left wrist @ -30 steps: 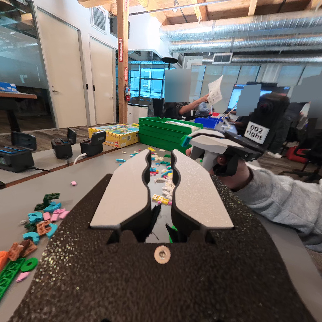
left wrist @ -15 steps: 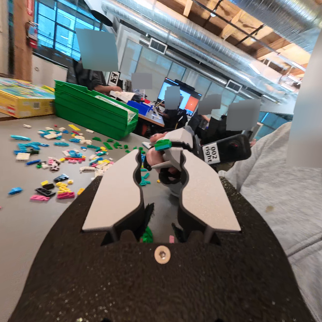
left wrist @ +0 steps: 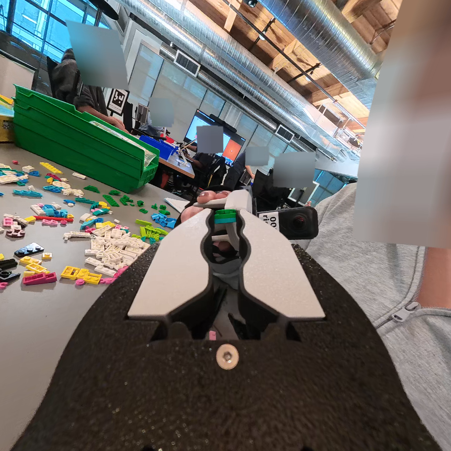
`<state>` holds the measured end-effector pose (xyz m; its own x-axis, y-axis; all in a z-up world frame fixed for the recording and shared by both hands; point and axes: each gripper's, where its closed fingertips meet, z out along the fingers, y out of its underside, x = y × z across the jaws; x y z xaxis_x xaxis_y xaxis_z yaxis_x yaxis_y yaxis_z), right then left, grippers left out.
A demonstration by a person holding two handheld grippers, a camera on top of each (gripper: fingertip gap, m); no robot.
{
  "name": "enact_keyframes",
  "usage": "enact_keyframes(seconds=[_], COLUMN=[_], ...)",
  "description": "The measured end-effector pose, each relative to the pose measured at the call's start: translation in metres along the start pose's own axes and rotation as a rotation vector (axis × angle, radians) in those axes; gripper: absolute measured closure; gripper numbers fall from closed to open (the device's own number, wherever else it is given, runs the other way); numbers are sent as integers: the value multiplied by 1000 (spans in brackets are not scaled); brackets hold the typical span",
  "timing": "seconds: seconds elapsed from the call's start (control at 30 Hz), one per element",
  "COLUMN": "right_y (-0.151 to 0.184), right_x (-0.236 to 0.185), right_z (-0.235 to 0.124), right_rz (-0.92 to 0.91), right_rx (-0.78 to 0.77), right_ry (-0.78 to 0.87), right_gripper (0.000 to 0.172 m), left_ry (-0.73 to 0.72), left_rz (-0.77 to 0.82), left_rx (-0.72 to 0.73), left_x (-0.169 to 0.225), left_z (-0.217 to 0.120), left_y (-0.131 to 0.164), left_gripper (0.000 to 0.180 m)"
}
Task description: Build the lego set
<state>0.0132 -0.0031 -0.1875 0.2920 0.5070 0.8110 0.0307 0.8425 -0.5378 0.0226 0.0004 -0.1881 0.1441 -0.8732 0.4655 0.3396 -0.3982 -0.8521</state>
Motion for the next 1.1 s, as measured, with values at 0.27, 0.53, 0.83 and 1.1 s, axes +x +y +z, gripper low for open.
enact_keyframes(seconds=[0.27, 0.53, 0.83, 1.1], right_y=[-1, 0, 13, 38], right_x=[-1, -3, -3, -2], right_z=[0, 1, 4, 8], right_rz=[5, 84, 135, 341], right_rx=[2, 1, -71, -190], right_ry=[-9, -49, -56, -88], right_gripper=[172, 171, 171, 171], left_ry=[15, -2, -138, -408], left_rz=[1, 30, 152, 475], left_rx=[-6, -31, -37, -113], left_x=[1, 1, -12, -34], left_z=[-1, -2, -4, -11], left_y=[1, 3, 2, 2], left_gripper=[165, 164, 164, 159])
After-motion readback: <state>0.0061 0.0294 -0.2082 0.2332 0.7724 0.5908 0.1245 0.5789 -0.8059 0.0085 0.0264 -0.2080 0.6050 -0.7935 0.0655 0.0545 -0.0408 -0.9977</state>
